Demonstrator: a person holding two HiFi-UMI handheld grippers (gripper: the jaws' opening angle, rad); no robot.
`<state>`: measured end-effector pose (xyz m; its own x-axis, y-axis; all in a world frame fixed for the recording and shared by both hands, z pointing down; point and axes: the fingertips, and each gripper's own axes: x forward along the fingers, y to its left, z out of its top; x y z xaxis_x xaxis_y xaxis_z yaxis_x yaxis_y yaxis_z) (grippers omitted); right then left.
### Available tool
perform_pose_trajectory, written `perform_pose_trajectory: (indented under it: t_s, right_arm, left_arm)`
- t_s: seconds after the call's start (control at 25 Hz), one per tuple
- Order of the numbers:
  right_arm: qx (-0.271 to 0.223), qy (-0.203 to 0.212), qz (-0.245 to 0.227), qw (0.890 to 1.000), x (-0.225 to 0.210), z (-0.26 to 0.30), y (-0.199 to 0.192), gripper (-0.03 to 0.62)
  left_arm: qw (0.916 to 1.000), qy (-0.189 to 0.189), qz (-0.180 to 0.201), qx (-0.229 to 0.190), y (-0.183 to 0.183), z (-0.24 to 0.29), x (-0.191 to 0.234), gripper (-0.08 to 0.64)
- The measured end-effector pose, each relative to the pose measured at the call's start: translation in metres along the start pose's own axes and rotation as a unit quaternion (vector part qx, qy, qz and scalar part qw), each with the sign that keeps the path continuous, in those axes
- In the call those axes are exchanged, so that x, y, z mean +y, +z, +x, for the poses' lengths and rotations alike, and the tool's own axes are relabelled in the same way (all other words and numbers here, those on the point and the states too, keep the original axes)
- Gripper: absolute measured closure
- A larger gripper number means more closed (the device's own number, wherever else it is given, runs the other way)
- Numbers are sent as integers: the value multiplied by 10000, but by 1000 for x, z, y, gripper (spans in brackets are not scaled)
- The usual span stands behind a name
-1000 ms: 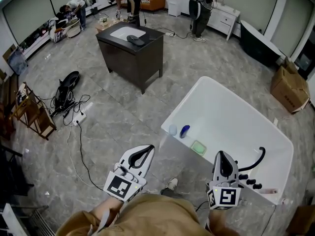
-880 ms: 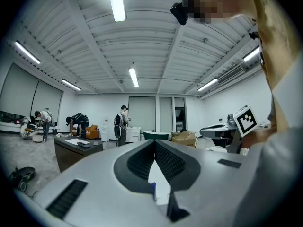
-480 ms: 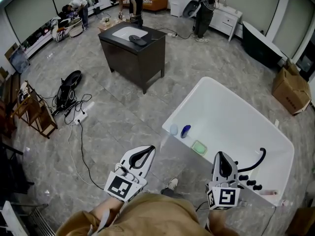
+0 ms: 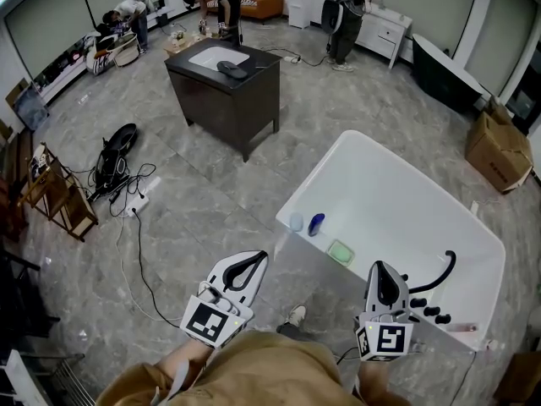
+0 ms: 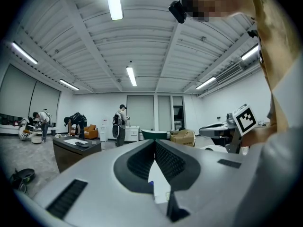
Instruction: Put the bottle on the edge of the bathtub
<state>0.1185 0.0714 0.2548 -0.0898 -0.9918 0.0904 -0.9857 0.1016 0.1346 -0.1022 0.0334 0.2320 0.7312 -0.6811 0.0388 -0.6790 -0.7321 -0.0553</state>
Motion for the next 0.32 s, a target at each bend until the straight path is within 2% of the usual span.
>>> perform_pose_trajectory:
  t_s: [0.16,0.32]
  right_arm:
    - [2,0,7,10000,-1,0,0,586]
    - [6,4,17,10000,-1,1,-1,586]
  left_arm:
    - [9998,-96,-186,-39,-4,2,-5,552]
    - [9997,-114,-205,-30,-5,3,-5,552]
